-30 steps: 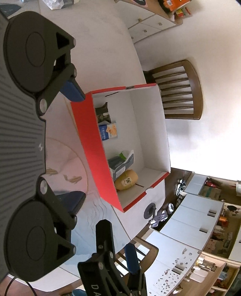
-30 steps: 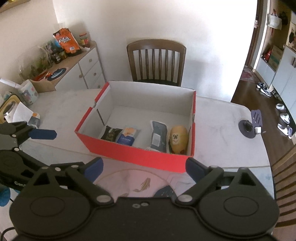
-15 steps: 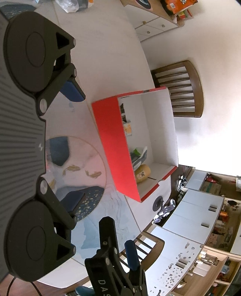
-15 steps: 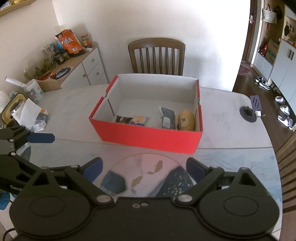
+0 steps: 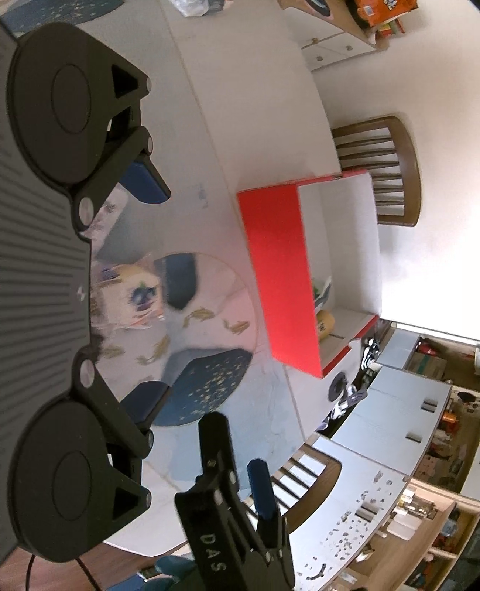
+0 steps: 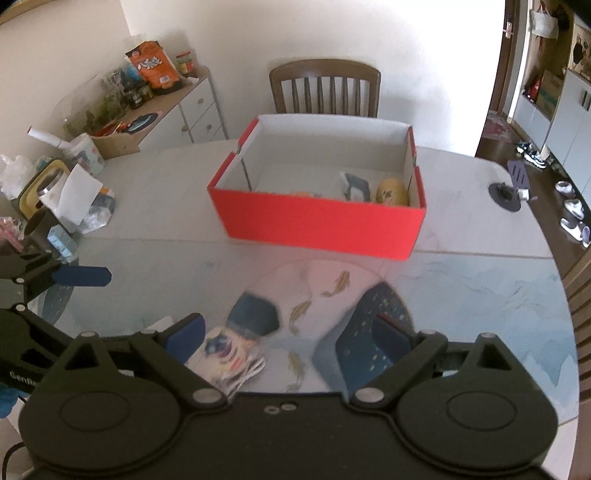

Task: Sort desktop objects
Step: 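Withdraw both tools from the red box back toward the snack pile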

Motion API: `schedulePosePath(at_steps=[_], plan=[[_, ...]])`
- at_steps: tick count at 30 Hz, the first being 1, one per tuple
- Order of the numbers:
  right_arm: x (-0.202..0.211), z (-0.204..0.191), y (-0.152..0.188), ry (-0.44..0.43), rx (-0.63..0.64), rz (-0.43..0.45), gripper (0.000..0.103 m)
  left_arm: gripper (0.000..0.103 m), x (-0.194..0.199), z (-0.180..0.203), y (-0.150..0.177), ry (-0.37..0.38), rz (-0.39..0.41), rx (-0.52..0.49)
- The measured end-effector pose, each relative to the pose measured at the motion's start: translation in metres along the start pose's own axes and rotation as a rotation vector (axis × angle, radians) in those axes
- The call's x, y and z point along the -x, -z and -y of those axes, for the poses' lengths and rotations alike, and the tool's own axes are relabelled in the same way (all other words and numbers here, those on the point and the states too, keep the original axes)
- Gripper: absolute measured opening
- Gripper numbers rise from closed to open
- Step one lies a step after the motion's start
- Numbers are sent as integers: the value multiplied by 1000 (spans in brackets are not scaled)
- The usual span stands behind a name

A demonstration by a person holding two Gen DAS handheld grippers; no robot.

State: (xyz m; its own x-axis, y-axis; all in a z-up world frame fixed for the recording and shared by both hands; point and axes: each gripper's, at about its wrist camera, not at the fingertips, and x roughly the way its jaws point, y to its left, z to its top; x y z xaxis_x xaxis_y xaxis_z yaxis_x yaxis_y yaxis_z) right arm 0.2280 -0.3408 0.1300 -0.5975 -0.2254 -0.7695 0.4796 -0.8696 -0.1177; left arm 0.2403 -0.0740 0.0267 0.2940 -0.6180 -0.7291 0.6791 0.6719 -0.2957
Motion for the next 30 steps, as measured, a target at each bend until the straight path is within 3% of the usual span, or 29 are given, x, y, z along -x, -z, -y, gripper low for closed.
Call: schedulePosePath(at_steps=[30], plan=[[-31, -31, 70, -10, -158, -146, 97, 103, -15, 11, 83, 94, -62, 2]])
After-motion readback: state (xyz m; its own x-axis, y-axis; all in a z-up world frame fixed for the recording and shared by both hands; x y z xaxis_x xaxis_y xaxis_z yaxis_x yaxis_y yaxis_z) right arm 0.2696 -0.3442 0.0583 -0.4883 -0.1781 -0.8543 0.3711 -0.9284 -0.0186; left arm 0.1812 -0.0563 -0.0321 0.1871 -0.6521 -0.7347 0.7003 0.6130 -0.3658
